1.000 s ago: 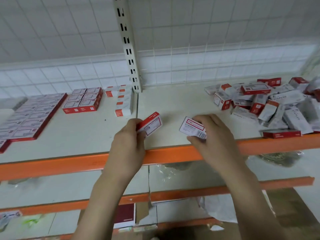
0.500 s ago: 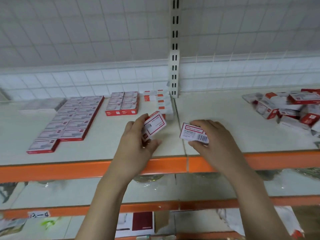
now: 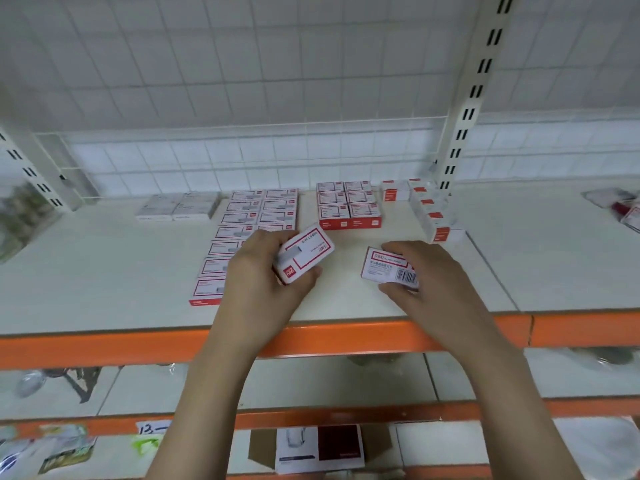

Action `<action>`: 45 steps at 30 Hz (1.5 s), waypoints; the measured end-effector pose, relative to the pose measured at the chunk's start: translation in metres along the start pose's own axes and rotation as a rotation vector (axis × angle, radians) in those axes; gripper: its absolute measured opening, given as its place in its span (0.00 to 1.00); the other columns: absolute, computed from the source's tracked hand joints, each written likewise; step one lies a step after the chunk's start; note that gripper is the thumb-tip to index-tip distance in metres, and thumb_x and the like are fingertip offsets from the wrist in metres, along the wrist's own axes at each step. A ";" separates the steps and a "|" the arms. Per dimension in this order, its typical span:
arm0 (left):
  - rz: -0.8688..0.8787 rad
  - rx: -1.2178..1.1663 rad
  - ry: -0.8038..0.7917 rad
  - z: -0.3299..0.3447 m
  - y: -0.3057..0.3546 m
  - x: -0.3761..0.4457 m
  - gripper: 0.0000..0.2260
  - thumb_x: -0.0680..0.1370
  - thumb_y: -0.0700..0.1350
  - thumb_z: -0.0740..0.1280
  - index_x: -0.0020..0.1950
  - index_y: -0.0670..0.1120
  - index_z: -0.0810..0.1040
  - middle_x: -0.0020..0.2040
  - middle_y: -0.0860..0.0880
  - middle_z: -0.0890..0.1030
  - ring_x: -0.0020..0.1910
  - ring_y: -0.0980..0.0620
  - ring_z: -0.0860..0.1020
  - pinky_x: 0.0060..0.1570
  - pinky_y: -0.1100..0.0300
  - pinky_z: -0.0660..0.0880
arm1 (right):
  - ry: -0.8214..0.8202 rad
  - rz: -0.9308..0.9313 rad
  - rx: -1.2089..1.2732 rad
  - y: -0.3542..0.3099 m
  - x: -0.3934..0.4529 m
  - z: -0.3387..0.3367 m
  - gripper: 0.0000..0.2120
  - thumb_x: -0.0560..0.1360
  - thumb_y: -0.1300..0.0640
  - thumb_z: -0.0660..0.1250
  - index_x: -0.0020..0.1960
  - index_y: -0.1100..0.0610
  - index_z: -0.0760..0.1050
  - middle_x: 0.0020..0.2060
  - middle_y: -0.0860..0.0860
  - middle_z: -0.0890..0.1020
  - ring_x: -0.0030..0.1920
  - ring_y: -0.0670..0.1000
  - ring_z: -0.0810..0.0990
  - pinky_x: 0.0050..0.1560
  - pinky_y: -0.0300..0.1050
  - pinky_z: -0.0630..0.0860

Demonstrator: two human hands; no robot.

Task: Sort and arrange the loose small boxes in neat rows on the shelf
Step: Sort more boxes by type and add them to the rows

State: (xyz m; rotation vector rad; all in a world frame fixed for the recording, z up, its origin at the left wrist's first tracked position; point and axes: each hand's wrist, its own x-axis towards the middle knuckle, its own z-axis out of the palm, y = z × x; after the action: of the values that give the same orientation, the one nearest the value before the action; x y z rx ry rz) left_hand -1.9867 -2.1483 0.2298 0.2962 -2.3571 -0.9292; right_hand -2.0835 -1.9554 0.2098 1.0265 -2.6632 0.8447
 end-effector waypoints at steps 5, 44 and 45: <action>-0.007 -0.052 -0.031 -0.008 -0.013 -0.003 0.18 0.69 0.39 0.72 0.53 0.55 0.73 0.44 0.59 0.78 0.45 0.63 0.76 0.40 0.74 0.71 | -0.026 0.003 -0.020 -0.014 0.002 0.007 0.22 0.72 0.55 0.70 0.65 0.50 0.70 0.56 0.47 0.77 0.56 0.47 0.70 0.48 0.33 0.62; -0.161 -0.016 0.076 -0.013 -0.061 0.028 0.30 0.65 0.45 0.77 0.62 0.48 0.65 0.55 0.51 0.73 0.48 0.56 0.73 0.42 0.77 0.68 | -0.203 -0.100 0.083 -0.025 0.060 0.036 0.17 0.77 0.52 0.63 0.65 0.48 0.70 0.62 0.44 0.76 0.63 0.44 0.72 0.62 0.33 0.67; -0.163 -0.019 0.090 -0.019 -0.065 0.030 0.29 0.64 0.45 0.77 0.60 0.47 0.66 0.54 0.50 0.71 0.46 0.59 0.72 0.40 0.78 0.68 | -0.205 -0.095 0.090 -0.031 0.061 0.040 0.17 0.78 0.51 0.62 0.66 0.48 0.69 0.62 0.45 0.75 0.62 0.44 0.71 0.59 0.28 0.64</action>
State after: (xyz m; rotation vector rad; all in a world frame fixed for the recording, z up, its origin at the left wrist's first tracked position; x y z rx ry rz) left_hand -2.0003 -2.2181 0.2096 0.5186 -2.2658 -0.9923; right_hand -2.1072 -2.0315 0.2113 1.3166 -2.7353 0.8914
